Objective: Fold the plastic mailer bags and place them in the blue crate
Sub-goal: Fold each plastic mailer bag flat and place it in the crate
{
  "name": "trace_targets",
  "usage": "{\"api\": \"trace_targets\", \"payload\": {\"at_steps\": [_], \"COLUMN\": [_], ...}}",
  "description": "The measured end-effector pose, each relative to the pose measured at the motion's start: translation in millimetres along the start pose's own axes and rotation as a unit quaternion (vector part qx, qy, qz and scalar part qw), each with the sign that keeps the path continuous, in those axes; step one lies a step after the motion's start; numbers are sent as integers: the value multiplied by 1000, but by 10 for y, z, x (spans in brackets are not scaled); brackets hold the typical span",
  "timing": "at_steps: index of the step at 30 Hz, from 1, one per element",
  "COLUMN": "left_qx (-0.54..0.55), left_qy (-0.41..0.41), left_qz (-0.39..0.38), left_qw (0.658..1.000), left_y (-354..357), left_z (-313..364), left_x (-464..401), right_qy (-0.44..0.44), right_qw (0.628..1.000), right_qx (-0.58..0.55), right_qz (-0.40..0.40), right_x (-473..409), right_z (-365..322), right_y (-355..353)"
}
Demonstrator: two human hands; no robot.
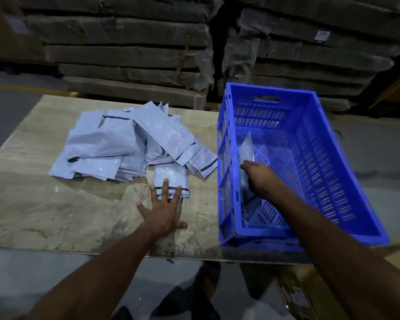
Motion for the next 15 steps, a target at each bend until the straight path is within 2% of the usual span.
{"api": "trace_targets", "payload": {"at_steps": [6,9,14,15], "left_qx": [-3,3,6,9], "left_qy": [5,14,22,23], "left_qz": [3,-1,1,4], "left_qw": [1000,1000,1000,1000], "left_y": [-11,-8,25,25], "left_z": [26,38,40,36], "left_x": [34,41,19,22], "right_qy": [-59,-90,-40,-28], "right_qw": [991,978,973,971], "right_qx": [-122,-179,-208,-205], "right_qz": [8,52,95,124], "right_x": [-55,15,129,139], "right_z": [-21,-220,-265,-202], "right_y": [110,-40,-212,-267]}}
Point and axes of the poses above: each hand's wrist, its own x-axis away from the middle knuckle, its own y-axis out of the palm, z = x × y, the point moved 10 cm from there along -x, towards the middle knuckle, and after that the axes turned 11 degrees about -x, right-handed, at the moved point
